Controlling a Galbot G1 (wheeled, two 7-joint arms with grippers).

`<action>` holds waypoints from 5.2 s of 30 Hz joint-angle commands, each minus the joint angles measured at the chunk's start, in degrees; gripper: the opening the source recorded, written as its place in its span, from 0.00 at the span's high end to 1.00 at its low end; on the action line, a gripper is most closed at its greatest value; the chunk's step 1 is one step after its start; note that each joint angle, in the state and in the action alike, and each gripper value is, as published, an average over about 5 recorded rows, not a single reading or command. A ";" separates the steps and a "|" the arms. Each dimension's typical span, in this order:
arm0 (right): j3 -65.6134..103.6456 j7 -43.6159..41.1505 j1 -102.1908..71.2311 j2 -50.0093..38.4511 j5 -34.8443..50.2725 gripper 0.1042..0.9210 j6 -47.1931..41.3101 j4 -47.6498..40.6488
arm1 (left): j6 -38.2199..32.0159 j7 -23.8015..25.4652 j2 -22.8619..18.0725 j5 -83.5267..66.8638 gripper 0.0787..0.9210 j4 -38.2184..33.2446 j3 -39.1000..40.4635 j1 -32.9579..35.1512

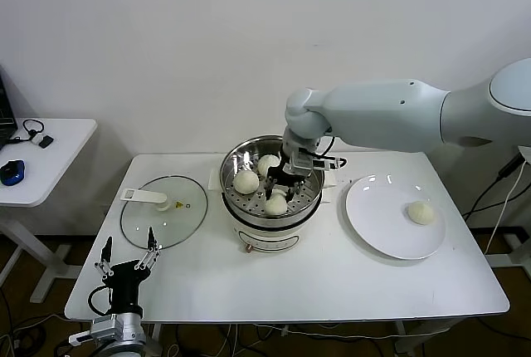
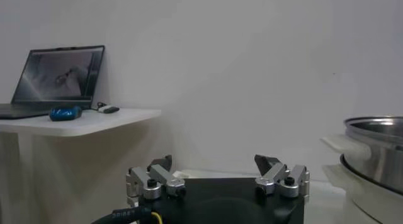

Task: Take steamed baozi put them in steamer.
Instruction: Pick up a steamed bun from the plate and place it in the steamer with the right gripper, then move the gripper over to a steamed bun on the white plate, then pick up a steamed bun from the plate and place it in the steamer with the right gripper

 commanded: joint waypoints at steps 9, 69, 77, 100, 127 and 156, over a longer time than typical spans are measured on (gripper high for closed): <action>0.59 0.86 0.57 0.68 0.72 0.26 -0.58 -0.60 | -0.04 0.04 0.12 -0.18 0.12 -0.38 -0.16 0.01; 28.70 -16.44 -31.13 -30.43 -8.35 0.12 -21.18 -35.56 | -1.13 -0.37 -0.94 3.39 0.12 0.15 1.08 2.56; 36.70 -15.26 -36.24 -27.30 -10.86 0.12 -20.19 -39.86 | -1.08 -0.37 -0.83 3.79 0.12 0.21 0.96 2.48; 41.51 -14.43 -38.20 -23.69 -12.21 0.14 -19.54 -43.75 | -0.78 -0.40 -0.99 3.77 0.12 -0.39 0.89 2.46; -0.47 -15.22 2.88 -26.03 20.98 0.44 -28.28 -12.38 | 0.09 -0.05 -0.59 3.53 0.12 -1.29 1.45 2.38; -5.98 -4.46 7.76 -6.45 46.30 0.37 -50.20 -0.26 | 1.29 1.51 0.57 4.26 0.12 -1.74 1.42 1.48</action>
